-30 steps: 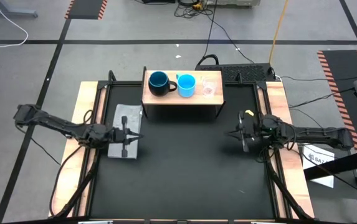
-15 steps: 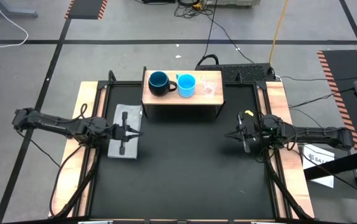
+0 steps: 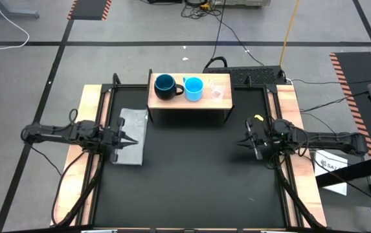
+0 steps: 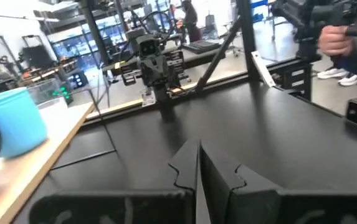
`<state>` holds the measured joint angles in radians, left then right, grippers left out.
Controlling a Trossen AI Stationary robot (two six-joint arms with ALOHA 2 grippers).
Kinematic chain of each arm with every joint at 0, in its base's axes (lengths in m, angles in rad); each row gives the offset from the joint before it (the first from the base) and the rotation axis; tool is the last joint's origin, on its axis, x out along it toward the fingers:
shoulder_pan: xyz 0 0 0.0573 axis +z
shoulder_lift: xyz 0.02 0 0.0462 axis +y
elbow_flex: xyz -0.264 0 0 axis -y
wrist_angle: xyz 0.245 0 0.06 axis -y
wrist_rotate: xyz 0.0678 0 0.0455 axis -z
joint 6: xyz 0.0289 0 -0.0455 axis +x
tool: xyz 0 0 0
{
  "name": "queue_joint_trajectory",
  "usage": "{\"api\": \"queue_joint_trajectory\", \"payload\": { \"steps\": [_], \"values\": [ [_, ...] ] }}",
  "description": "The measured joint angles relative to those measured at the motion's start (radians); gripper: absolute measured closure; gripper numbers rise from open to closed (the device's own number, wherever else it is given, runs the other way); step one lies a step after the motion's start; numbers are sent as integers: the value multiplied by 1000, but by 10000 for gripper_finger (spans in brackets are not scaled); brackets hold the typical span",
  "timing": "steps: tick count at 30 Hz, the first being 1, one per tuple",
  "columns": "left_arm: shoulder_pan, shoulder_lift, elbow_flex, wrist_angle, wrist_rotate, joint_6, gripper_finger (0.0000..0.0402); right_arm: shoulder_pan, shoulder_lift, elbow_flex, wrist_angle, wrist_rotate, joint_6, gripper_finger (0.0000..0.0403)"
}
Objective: Stack small to large cups/mugs on shelf
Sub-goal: Return to Home Position
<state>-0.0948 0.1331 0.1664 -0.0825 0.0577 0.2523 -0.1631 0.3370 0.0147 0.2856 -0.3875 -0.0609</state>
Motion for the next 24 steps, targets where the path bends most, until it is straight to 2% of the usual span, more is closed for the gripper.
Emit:
{"api": "queue_joint_trajectory", "payload": {
  "steps": [3,5,9,18,24],
  "values": [
    [0,-51,-19,-19,62,1,380,1,0,0,32,-80,12,403],
    [0,-89,-26,-42,99,7,380,1,-1,0,49,-90,23,403],
    [0,-130,-39,-77,88,-5,380,1,0,0,40,-86,29,403],
    [0,-131,-40,-105,17,-64,380,1,0,0,19,51,50,403],
    [0,-131,-56,40,33,-71,380,1,0,0,70,69,54,403]
  ]
}}
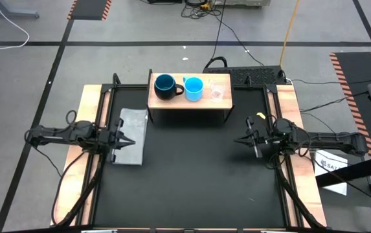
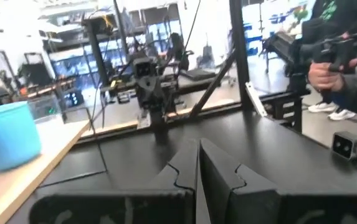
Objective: Stack small to large cups/mugs on shelf
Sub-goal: Return to Home Position
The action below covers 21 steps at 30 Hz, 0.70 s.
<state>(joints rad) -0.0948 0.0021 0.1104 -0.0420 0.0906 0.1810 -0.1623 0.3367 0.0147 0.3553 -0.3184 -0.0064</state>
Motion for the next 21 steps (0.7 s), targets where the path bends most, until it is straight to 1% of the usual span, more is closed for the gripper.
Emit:
{"api": "queue_joint_trajectory", "payload": {
  "steps": [7,10,21],
  "values": [
    [0,0,-66,72,6,-24,380,0,0,0,15,0,26,403],
    [0,0,-84,78,6,-26,380,0,0,0,15,0,44,403],
    [0,0,-87,96,13,-33,380,0,0,0,15,0,66,403]
  ]
}}
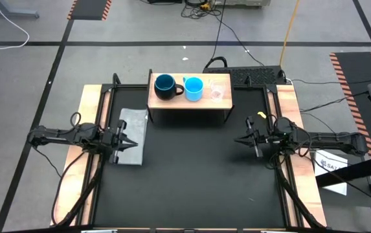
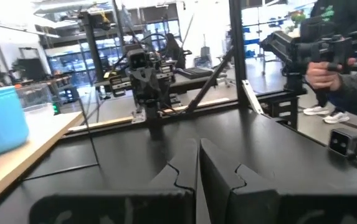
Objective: Stack small to large cups/mugs on shelf
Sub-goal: Return to Home Position
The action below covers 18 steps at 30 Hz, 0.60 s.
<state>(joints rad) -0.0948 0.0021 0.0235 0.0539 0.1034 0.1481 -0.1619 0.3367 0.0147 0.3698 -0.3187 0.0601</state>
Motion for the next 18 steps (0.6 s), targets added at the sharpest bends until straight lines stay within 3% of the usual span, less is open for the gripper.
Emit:
{"api": "queue_joint_trajectory", "payload": {
  "steps": [6,18],
  "values": [
    [0,0,0,-11,53,-18,380,0,0,0,-2,0,0,403],
    [0,0,0,-14,-22,-79,380,0,0,0,-1,0,-29,403]
  ]
}}
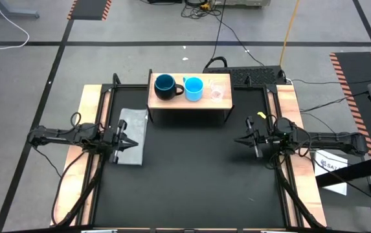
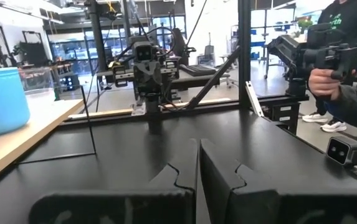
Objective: Stack small to large cups/mugs on shelf
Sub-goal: Return to Home Position
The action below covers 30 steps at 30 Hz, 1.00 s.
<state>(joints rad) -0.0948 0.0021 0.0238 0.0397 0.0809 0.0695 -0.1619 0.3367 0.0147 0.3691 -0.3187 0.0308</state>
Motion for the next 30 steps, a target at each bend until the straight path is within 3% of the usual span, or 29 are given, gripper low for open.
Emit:
{"api": "queue_joint_trajectory", "payload": {
  "steps": [30],
  "values": [
    [0,0,0,1,-2,4,380,0,0,0,0,0,-9,403]
  ]
}}
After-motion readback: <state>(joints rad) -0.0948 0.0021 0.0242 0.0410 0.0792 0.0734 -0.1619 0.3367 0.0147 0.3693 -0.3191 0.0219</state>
